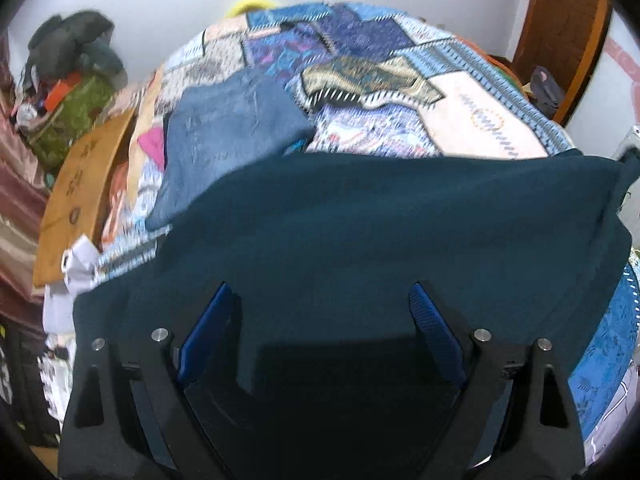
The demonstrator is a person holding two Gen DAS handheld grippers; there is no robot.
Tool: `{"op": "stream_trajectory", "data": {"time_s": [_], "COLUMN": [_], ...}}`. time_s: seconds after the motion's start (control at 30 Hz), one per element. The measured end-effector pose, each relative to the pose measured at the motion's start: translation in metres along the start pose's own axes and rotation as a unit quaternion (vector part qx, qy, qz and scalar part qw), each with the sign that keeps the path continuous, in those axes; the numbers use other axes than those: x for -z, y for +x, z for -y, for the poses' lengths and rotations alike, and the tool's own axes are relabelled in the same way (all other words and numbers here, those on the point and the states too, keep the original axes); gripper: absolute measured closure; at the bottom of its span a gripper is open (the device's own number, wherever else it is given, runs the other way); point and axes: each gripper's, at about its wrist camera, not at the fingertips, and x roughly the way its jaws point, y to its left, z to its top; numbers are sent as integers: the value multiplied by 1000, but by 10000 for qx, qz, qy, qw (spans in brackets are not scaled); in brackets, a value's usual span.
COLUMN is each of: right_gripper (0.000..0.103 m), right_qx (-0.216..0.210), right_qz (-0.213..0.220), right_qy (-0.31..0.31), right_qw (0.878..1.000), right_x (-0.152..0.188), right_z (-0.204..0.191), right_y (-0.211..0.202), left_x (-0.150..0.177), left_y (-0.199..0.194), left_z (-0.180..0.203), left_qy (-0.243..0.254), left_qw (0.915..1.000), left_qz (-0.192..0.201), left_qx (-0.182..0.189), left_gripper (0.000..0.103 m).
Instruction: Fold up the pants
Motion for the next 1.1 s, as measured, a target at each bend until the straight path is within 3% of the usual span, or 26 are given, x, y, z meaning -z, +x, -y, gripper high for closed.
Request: {"op": "stream_trajectory", "data": {"time_s": [0.17,0.4,0.47,0.53,0.63,0.87,0.9,0.93,1.0,1.1], "right_gripper": [89,89,83,60,42,42,48,66,88,92], "right_qx": [301,73,-32,-63,-28,604,712,713,460,419], "right_qz": [-90,-319,-334,-348,-406,-1133,-1179,-1224,-1391,-1113], "right_qy": [-128,-219,-297,-245,-70,-187,-221,-210,-29,-253], "right_qw": [9994,9992,9990,9991,9991,9916,9902,9897,9892,9926], "right_x": [13,19,17,6,-12,-33,-31,-29,-24,-26], "right_z": [12,1,-5,-13,-21,-25,-22,-20,-15,-27], "right_y": [-7,-9,-8,-1,15,82,89,93,100,87], "left_x": [6,8,8,8,10,15,15,15,16,14], "left_y": [-1,-24,-31,-35,-36,-26,-26,-24,-23,-21], "left_z": [-15,-35,-42,-50,-59,-57,-55,-53,-49,-46], "left_qy": [-459,-636,-685,-760,-919,-909,-880,-828,-728,-650], "left_qw": [9987,9975,9968,9960,9947,9949,9951,9955,9960,9966], "left_qz": [-36,269,346,398,401,376,378,385,401,404], "left_qx": [215,-123,-206,-268,-219,-231,-240,-263,-313,-315], "left_gripper": [8,8,8,8,8,9,8,8,8,8]}}
